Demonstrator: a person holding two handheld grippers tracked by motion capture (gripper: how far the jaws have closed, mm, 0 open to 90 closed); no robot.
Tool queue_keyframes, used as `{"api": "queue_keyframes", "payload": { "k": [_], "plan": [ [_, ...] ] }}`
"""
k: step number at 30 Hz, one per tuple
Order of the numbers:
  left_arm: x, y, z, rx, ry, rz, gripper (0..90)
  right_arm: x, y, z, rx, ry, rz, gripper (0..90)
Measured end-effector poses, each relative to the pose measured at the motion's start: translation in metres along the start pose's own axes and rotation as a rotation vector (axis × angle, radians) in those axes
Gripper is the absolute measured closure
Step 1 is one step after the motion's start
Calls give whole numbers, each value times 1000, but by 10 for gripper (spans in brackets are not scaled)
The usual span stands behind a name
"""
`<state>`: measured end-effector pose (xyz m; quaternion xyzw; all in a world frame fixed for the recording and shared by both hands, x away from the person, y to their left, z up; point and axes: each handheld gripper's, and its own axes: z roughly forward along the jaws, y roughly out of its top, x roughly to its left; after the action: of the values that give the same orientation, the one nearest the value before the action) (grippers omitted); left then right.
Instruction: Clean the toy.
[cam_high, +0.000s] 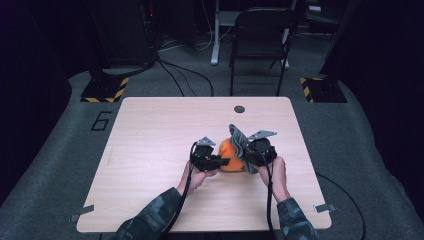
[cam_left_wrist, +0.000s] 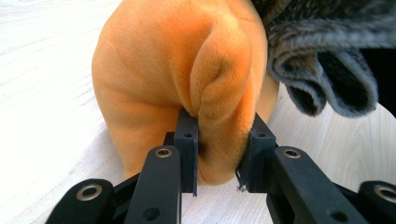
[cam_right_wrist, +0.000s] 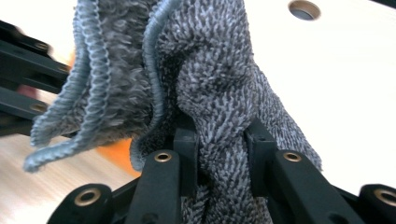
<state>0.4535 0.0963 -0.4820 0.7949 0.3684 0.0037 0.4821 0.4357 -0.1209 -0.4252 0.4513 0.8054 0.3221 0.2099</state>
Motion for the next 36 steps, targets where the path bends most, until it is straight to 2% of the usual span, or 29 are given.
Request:
{"api": "queue_keyframes", "payload": {
  "k": [7, 14, 18, 21, 24, 27, 30, 33, 36],
  "plan": [
    [1, -1, 1, -10, -9, 21, 723, -24, -11, 6, 45, -15, 80, 714],
    [-1, -1, 1, -4, -7, 47, 724, -41, -23, 19, 87, -36, 125, 715],
    [-1, -1, 1, -5, -5, 52, 724, -50, -34, 34, 163, -68, 156, 715],
    [0, -2, 1, -6, -6, 56, 724, -54, -45, 50, 205, -41, 168, 713],
    [0, -2, 0, -13, -9, 66, 724, -56, -43, 50, 212, -38, 167, 713],
    [-2, -3, 0, -17, -8, 71, 724, -61, -35, 31, 168, -55, 182, 713],
    [-4, -3, 0, -23, -7, 85, 723, -63, -21, 2, 63, -25, 194, 713],
    [-7, -2, 1, -20, -1, 101, 723, -45, -3, -21, -13, 44, 155, 711],
    [-10, -2, 1, -16, 4, 118, 723, -15, 10, -30, -49, 101, 71, 709]
  ]
}}
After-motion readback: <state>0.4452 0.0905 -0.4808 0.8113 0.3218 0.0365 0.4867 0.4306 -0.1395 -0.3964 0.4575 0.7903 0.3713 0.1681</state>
